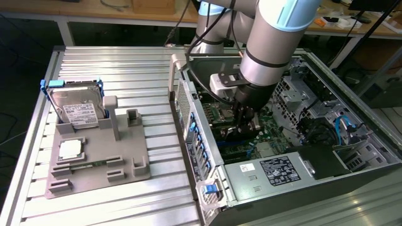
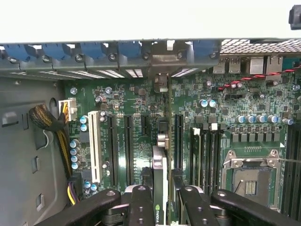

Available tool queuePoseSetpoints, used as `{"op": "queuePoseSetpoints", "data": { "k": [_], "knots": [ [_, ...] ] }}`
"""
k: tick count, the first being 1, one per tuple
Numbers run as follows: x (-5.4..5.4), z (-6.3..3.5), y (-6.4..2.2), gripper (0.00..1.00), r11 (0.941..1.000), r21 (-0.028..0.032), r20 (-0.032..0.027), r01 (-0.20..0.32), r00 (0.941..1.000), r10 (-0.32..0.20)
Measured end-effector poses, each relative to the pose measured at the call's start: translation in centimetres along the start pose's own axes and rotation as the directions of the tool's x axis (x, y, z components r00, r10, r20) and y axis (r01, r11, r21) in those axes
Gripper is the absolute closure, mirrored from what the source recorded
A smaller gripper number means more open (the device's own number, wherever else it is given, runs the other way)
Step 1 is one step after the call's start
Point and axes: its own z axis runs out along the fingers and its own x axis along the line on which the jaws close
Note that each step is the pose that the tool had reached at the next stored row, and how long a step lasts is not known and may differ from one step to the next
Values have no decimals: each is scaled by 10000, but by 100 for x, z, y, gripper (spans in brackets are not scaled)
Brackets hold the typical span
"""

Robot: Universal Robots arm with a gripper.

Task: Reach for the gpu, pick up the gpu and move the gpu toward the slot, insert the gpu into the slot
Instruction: 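Insert the gpu into the slot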

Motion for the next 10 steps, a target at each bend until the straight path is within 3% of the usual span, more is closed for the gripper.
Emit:
{"op": "queuePoseSetpoints", "data": {
  "k": [10],
  "knots": [
    [1, 10, 6, 73, 10000, -1, -1, 0, 10000, 0]
  ]
}}
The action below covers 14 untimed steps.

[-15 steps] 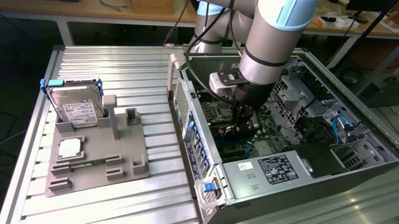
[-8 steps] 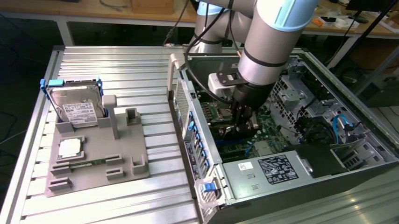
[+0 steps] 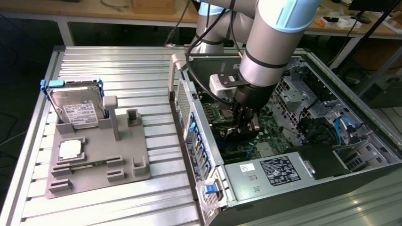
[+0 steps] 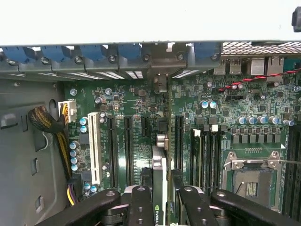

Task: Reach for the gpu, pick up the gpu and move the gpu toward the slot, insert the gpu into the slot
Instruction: 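Insert the gpu into the slot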

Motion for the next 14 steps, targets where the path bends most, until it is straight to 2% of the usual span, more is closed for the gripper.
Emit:
{"op": "queuePoseSetpoints", "data": {
  "k": [14],
  "knots": [
    [0, 29, 9, 73, 10000, -1, -2, 0, 10000, 0]
  ]
}}
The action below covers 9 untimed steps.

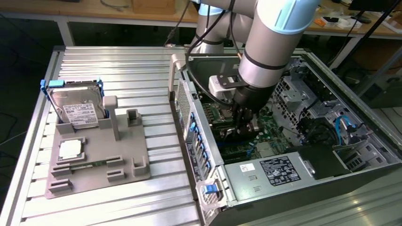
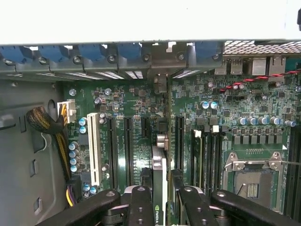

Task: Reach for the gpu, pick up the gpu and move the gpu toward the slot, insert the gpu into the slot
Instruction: 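Insert the gpu into the slot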

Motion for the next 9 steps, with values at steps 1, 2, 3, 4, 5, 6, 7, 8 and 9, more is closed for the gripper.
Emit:
{"op": "queuePoseSetpoints", "data": {
  "k": [1, 2, 3, 4, 5, 6, 7, 8, 9],
  "knots": [
    [0, 4, 5, 73, 10000, 0, 1, 0, 10000, 0],
    [0, 6, 11, 73, 10000, 1, 2, 1, 10000, -1],
    [0, 9, 18, 73, 10000, 2, 2, 1, 10000, -1],
    [0, 11, 22, 73, 10000, 3, 3, 2, 10000, -2],
    [0, 13, 26, 73, 10000, 2, 2, 3, 10000, -3],
    [0, 15, 30, 73, 10000, 1, 1, 2, 10000, -2],
    [0, 18, 35, 73, 10000, 1, 1, 1, 10000, -1],
    [1, 21, 38, 73, 10000, 2, 2, 2, 10000, -2],
    [-1, 27, 41, 73, 10000, 5, 11, 2, 10000, -2]
  ]
}}
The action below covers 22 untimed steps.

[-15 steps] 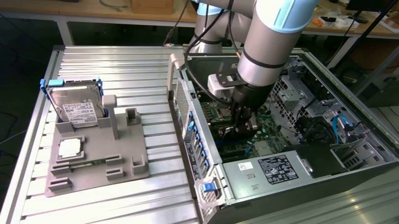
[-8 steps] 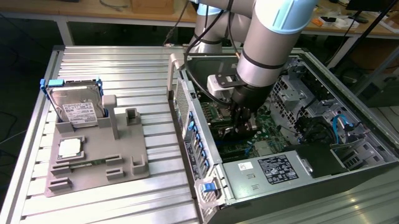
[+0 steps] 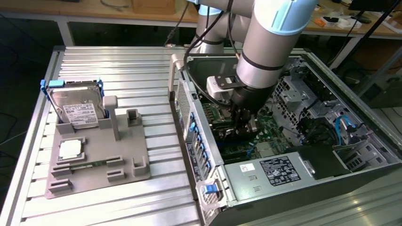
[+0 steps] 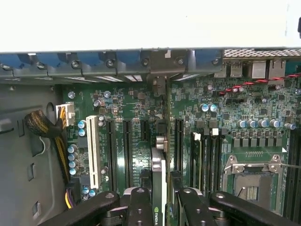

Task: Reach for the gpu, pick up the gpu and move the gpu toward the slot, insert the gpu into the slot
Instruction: 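Insert the gpu into the slot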

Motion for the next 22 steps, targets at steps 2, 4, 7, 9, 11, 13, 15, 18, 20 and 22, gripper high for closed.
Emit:
{"op": "queuePoseSetpoints", "data": {
  "k": [2, 4, 7, 9, 11, 13, 15, 18, 20, 22],
  "knots": [
    [1, 6, 7, 73, 10000, 0, -2, -1, 10000, 1],
    [1, 11, 13, 73, 10000, -5, -9, -1, 10000, 1],
    [2, 23, 21, 73, 10000, -6, -11, -2, 10000, 2],
    [2, 28, 25, 73, 10000, -4, -11, 0, 10000, 0],
    [2, 34, 31, 73, 10000, -5, -10, -1, 10000, 1],
    [3, 40, 36, 73, 10000, -5, -12, 0, 10000, 0],
    [2, 47, 43, 73, 10000, -4, -11, 0, 10000, 0],
    [2, 65, 54, 73, 10000, -6, -8, -3, 10000, 3],
    [2, 88, 56, 73, 10000, -1, -6, 0, 10000, 0],
    [3, 117, 60, 73, 10000, -6, -10, 0, 10000, 0]
  ]
}}
